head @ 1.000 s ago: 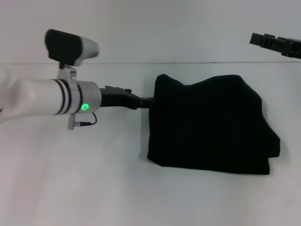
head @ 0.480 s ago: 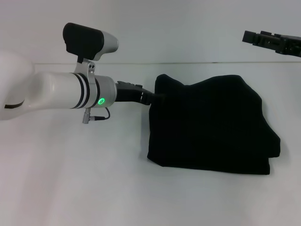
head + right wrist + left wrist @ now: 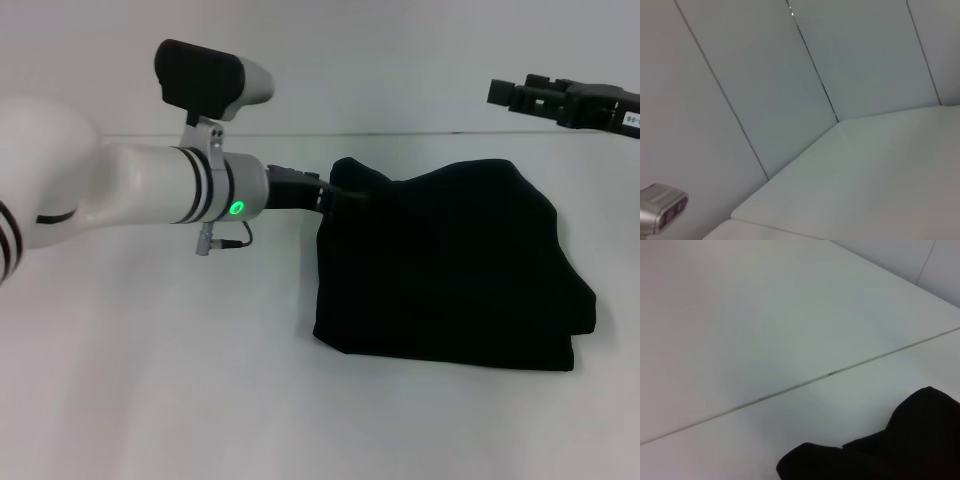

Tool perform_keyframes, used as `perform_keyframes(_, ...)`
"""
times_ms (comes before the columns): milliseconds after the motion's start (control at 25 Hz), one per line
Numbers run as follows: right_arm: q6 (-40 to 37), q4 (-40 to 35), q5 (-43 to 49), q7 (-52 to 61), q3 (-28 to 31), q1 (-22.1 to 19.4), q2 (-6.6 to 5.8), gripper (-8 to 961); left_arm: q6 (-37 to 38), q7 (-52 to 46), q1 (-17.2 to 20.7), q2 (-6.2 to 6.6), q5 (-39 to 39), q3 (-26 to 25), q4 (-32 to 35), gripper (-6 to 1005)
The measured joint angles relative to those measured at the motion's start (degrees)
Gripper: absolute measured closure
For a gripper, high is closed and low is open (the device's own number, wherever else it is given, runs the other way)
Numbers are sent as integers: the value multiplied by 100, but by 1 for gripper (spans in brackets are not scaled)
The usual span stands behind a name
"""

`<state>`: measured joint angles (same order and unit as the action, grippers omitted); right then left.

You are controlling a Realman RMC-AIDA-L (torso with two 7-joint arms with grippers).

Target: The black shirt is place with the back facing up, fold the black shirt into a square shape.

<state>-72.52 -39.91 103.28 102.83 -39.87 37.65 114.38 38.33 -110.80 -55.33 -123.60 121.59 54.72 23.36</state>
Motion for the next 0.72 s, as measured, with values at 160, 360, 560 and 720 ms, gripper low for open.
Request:
perform_keyframes(160, 143, 30, -1, -113, -137, 13, 41, 70, -104, -2, -183, -20, 7, 45, -217, 121)
perform_keyframes(360, 231, 41, -1, -131, -242, 30, 67, 71, -228, 27, -309, -8, 12, 62, -384, 124)
perform_keyframes(560, 267, 45, -1, -132, -242, 62, 95, 71, -420, 21, -359, -25, 20, 257, -441, 125)
perform_keyframes(720, 338, 45, -1, -132, -242, 79, 121, 72, -478, 15, -393, -29, 22, 376, -506, 125)
